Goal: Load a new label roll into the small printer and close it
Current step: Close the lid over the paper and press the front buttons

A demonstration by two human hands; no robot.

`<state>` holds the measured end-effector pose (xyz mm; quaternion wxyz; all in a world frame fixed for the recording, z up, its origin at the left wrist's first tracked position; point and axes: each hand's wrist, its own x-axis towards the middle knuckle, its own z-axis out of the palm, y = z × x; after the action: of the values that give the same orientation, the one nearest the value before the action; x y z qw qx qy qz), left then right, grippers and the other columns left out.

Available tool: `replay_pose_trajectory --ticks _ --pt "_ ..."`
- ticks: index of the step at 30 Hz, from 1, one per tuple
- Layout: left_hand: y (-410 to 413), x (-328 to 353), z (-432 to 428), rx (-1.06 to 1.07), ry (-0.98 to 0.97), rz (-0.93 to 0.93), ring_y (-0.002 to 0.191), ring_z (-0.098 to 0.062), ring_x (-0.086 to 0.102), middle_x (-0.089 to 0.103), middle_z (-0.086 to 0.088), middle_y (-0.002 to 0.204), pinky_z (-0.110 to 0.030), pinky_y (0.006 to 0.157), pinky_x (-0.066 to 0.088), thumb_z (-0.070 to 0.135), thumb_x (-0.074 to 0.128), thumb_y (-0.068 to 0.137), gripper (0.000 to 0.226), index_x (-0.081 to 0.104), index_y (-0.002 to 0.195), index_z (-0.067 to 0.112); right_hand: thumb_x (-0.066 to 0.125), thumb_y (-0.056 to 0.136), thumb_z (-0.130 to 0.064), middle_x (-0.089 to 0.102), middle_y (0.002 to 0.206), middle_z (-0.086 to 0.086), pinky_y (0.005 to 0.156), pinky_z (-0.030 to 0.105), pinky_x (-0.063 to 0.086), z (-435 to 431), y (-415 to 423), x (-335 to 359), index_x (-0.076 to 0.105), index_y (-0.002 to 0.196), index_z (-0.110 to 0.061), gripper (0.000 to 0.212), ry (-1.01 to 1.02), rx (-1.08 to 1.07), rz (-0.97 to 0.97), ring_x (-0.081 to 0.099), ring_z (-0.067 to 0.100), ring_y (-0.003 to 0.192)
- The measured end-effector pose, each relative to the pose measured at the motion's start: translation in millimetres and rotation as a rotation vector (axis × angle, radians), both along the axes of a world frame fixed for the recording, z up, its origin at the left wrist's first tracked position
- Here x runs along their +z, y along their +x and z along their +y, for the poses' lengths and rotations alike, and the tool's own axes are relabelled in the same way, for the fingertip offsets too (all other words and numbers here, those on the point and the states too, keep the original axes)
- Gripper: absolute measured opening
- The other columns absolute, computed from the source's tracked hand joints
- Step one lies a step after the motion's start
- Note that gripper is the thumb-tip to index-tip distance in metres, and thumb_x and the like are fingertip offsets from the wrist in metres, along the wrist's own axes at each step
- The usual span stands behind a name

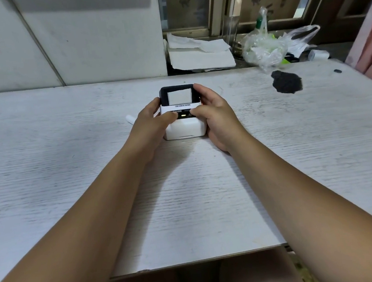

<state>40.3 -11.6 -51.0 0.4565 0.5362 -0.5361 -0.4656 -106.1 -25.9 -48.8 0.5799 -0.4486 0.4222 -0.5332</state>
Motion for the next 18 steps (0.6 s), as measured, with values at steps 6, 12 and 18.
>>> replay_pose_trajectory --ticks 6,12,18 --pt "0.1 0.0 -0.5 0.008 0.005 0.011 0.110 -0.024 0.066 0.068 0.000 0.120 -0.051 0.102 0.046 0.022 0.059 0.073 0.043 0.065 0.116 0.025 0.048 0.084 0.014 0.060 0.112 0.003 0.100 0.038 0.048 0.1 -0.1 1.3 0.044 0.140 -0.010 0.061 -0.002 0.004 -0.001 0.059 0.020 0.102" --pt "0.1 -0.6 -0.6 -0.004 0.000 0.014 0.110 -0.027 0.065 0.069 -0.004 0.119 -0.051 0.100 0.047 0.019 0.057 0.075 0.040 0.065 0.114 0.023 0.049 0.084 0.013 0.060 0.117 0.004 0.099 0.039 0.049 0.3 -0.8 0.5 0.044 0.141 -0.011 0.061 0.002 0.008 0.004 0.061 0.019 0.103" --pt "0.9 -1.8 -2.1 -0.004 0.004 0.015 0.110 -0.023 0.065 0.067 -0.001 0.122 -0.049 0.102 0.047 0.021 0.059 0.074 0.043 0.064 0.117 0.024 0.048 0.084 0.013 0.060 0.121 0.007 0.100 0.040 0.048 -0.4 -1.2 -0.6 0.044 0.140 -0.009 0.061 0.001 0.013 -0.004 0.060 0.021 0.107"
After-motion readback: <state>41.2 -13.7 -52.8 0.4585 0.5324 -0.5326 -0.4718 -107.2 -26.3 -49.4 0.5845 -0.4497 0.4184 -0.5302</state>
